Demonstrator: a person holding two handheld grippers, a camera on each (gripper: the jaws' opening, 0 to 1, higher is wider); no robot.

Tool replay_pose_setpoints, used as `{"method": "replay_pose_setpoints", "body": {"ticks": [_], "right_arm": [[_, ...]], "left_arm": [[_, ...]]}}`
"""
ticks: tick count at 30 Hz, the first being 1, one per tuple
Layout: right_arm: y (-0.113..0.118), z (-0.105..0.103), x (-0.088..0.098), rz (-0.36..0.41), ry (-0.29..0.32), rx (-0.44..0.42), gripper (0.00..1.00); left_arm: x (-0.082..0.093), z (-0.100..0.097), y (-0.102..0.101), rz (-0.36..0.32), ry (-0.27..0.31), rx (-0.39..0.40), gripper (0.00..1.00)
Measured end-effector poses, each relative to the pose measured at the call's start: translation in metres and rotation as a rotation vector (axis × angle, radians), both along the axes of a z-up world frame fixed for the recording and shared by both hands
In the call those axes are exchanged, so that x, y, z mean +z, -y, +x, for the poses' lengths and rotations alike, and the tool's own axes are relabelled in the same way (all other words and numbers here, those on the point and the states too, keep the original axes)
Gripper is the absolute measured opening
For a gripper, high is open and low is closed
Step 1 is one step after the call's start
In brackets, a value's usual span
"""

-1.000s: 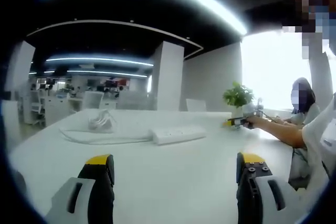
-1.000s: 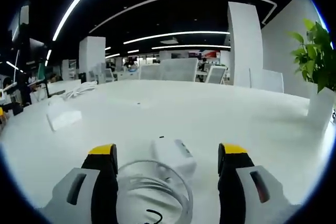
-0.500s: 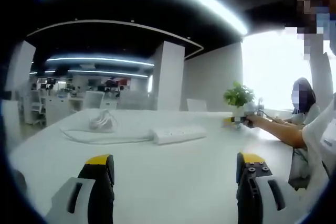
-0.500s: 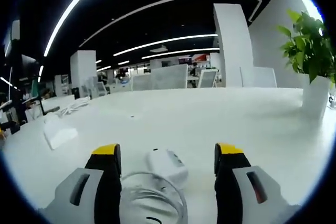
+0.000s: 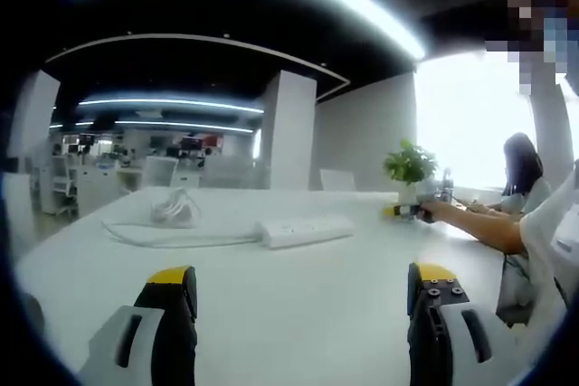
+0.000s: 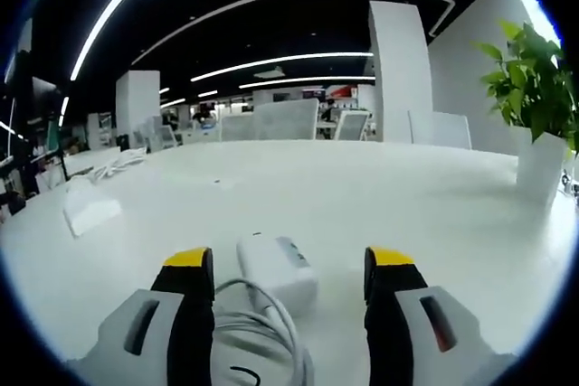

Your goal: Straighten the power strip on the desk, plug the charger into it

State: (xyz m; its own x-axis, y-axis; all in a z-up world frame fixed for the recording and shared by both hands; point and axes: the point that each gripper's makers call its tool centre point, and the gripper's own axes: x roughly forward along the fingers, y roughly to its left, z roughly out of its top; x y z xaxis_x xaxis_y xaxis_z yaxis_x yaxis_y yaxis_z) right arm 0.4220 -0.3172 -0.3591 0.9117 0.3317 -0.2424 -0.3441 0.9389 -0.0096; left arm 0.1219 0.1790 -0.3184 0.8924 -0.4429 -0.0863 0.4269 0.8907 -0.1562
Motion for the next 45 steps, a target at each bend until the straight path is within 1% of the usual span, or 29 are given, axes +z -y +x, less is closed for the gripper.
{"method": "replay_pose_setpoints", "body": {"ticks": [8, 16, 18, 25, 28, 32, 38, 41, 42, 45], "right_arm": [[-0.001, 0.005, -0.006, 0.004, -0.025, 0.024, 0.6], [-0.013, -0.004, -0.007, 0.016, -0.031, 0.045, 0.5], [-0.013, -0.003, -0.007, 0.019, -0.031, 0.051, 0.48], [-0.007, 0.002, -0.007, 0.012, -0.033, 0.046, 0.48], [-0.008, 0.0, -0.007, 0.005, -0.034, 0.044, 0.47], [-0.005, 0.002, -0.008, 0.006, -0.045, 0.036, 0.45], [0.002, 0.005, -0.009, 0.038, -0.071, -0.008, 0.39], [-0.001, 0.003, -0.009, 0.043, -0.07, -0.005, 0.37], [0.0, 0.003, -0.009, 0.056, -0.076, -0.016, 0.36], [-0.005, 0.0, -0.009, 0.07, -0.081, -0.009, 0.35]], "left_arm": [[0.001, -0.001, -0.003, -0.001, 0.003, 0.006, 0.99], [0.001, -0.002, -0.002, -0.002, 0.002, 0.005, 0.99], [0.001, -0.003, -0.002, 0.0, 0.002, 0.005, 0.99], [0.002, -0.004, -0.002, 0.002, 0.003, 0.006, 0.99], [0.002, -0.004, -0.001, 0.001, 0.002, 0.004, 0.99], [0.001, -0.004, 0.0, 0.001, 0.002, 0.001, 0.99], [0.001, -0.004, -0.001, 0.0, 0.001, 0.001, 0.99], [0.001, -0.004, -0.001, 0.0, 0.001, 0.003, 0.99], [0.001, -0.004, -0.001, 0.001, 0.001, 0.003, 0.99], [0.0, -0.004, -0.001, 0.0, -0.001, 0.002, 0.99]]}}
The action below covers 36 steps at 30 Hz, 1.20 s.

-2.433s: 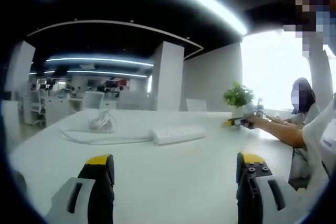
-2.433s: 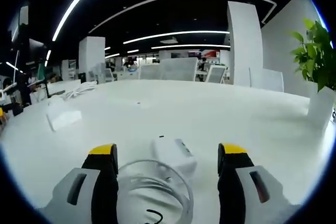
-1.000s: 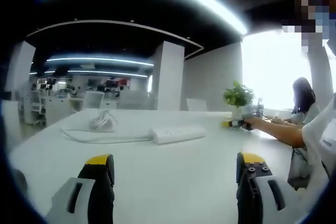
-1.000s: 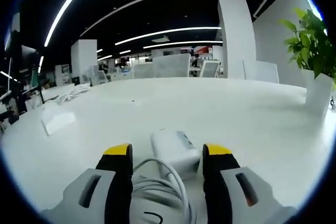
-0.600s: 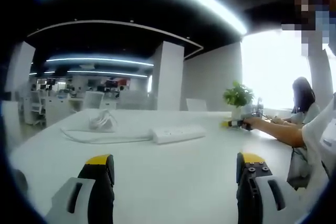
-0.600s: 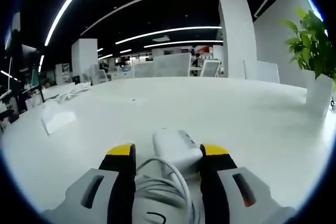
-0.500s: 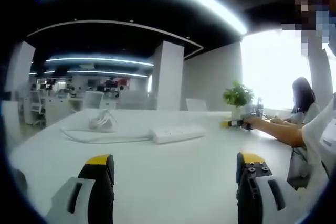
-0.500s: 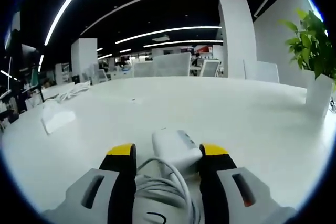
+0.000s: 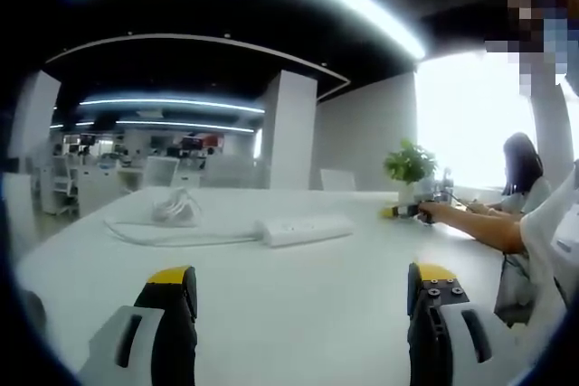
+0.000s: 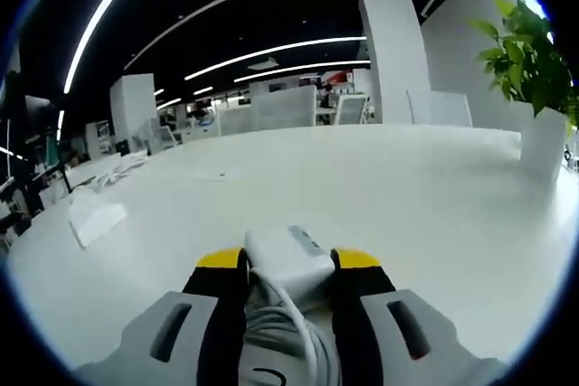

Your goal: Straighten the power strip on the desk, plug the charger into it

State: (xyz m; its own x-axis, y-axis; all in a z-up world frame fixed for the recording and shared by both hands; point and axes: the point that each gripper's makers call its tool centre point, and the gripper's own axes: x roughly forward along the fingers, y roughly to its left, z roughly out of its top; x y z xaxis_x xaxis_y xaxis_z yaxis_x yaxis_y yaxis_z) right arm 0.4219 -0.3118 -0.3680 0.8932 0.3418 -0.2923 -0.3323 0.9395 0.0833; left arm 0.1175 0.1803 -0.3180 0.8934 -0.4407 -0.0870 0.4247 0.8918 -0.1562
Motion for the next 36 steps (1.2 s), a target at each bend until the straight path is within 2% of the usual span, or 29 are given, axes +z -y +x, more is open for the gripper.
{"method": "replay_pose_setpoints", "body": {"ticks": [3, 5, 6, 17, 21, 31, 36], "right_arm": [[-0.012, -0.009, 0.0, 0.0, -0.015, -0.02, 0.34], [-0.012, -0.01, 0.0, -0.029, -0.028, -0.042, 0.34], [-0.005, -0.006, 0.0, -0.039, -0.034, -0.05, 0.34], [-0.013, -0.011, 0.0, -0.032, -0.053, -0.046, 0.31], [-0.013, -0.009, 0.001, -0.053, -0.053, -0.04, 0.3], [-0.019, -0.004, 0.014, -0.209, 0.024, 0.004, 0.29], [-0.015, 0.002, 0.015, -0.194, 0.025, 0.008, 0.29]], "left_arm": [[0.0, 0.0, 0.001, 0.001, 0.0, -0.002, 0.99], [0.0, 0.0, 0.001, 0.001, 0.0, -0.004, 0.99], [0.0, -0.001, 0.001, 0.001, 0.0, -0.004, 0.99], [-0.002, -0.002, -0.002, 0.0, -0.004, 0.003, 0.99], [-0.003, -0.002, -0.002, 0.0, -0.005, 0.003, 0.99], [-0.003, 0.0, -0.002, 0.0, -0.006, 0.003, 0.99], [-0.004, -0.001, 0.0, 0.003, -0.007, -0.003, 0.99]]}}
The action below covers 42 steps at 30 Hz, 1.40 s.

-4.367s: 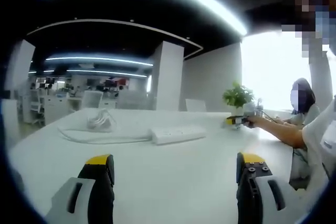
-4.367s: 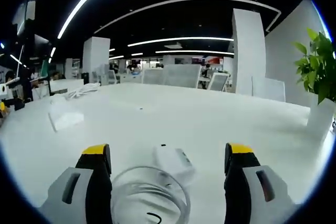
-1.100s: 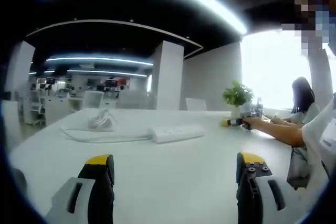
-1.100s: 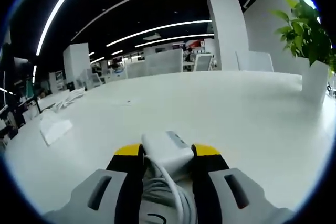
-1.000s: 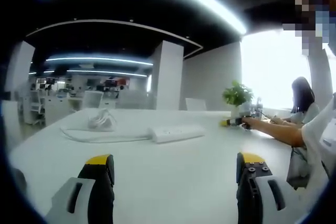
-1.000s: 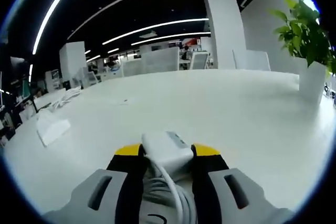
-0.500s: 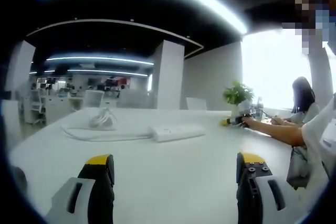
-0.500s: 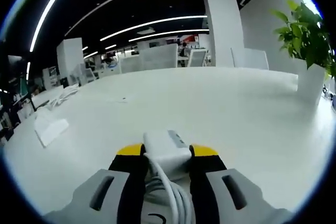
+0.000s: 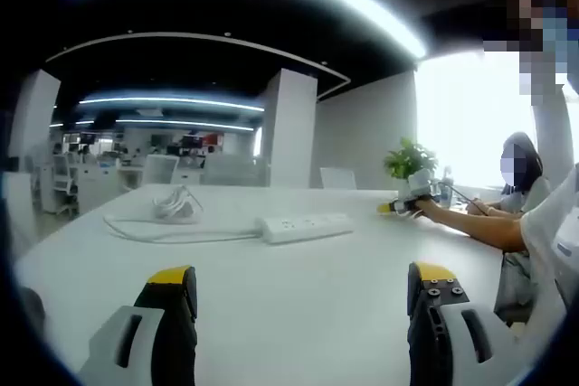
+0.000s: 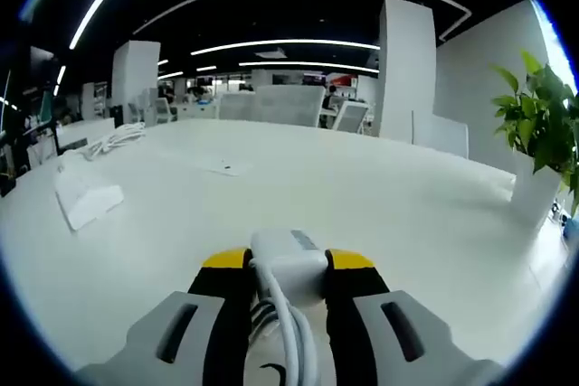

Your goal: Straighten the power strip on the desk, plug the charger into it

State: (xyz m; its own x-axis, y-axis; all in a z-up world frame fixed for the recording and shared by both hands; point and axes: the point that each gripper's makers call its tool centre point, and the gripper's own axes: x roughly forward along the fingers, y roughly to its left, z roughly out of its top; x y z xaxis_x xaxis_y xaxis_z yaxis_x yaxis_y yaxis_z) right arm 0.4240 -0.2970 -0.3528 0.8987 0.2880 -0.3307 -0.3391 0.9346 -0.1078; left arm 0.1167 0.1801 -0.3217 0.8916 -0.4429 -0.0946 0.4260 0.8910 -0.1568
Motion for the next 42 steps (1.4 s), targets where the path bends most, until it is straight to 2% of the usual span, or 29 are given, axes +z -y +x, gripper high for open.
{"method": "replay_pose_setpoints", "body": {"ticks": [6, 12, 25, 42], "right_arm": [[0.0, 0.0, 0.0, 0.055, -0.002, -0.006, 0.29], [-0.002, -0.003, 0.0, 0.056, 0.001, -0.012, 0.28], [-0.01, -0.007, 0.015, -0.043, 0.066, -0.003, 0.28], [-0.02, -0.008, 0.045, -0.066, 0.137, 0.021, 0.28]], "left_arm": [[0.001, -0.002, 0.0, 0.001, 0.001, 0.002, 0.99], [0.001, -0.003, 0.0, 0.003, 0.002, 0.001, 0.99], [0.003, -0.003, 0.001, 0.007, 0.004, -0.005, 0.99], [0.005, -0.003, 0.006, 0.011, 0.008, -0.014, 0.99]]}}
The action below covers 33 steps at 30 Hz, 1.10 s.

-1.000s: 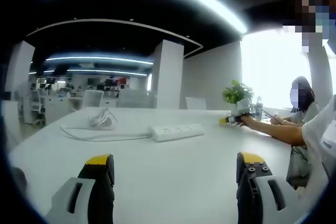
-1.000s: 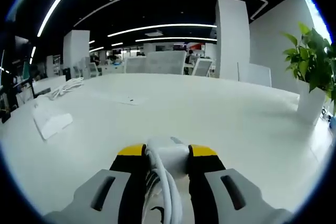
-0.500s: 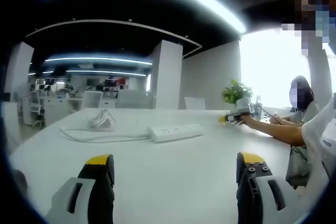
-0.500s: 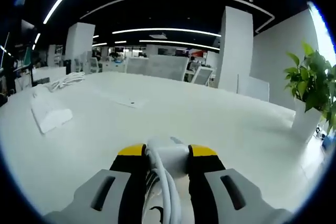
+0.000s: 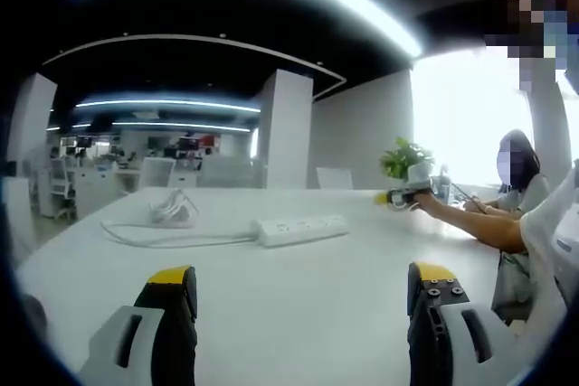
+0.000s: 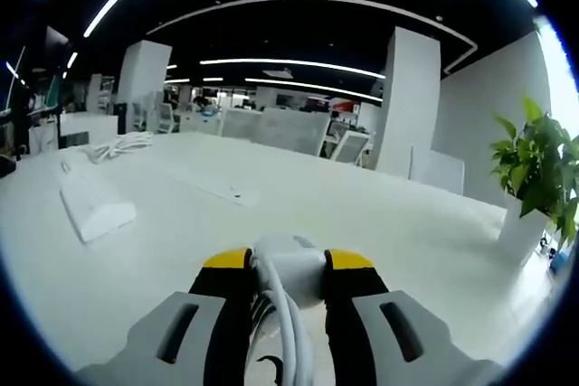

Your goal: Straighten the power strip on the desk, plug the charger into it

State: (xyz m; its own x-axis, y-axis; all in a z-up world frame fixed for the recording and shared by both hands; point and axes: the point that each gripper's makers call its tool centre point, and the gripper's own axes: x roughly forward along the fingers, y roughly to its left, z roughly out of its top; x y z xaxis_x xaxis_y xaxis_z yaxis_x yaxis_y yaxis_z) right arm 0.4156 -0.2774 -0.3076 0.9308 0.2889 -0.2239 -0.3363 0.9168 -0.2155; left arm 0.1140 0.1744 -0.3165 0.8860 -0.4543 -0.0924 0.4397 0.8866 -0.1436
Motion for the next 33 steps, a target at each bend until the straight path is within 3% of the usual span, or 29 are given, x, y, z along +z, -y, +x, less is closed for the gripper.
{"method": "replay_pose_setpoints", "body": {"ticks": [33], "right_arm": [[-0.04, -0.031, 0.054, 0.076, 0.115, 0.05, 0.28]], "left_arm": [[0.0, 0.0, 0.001, -0.001, 0.002, -0.004, 0.99]]}}
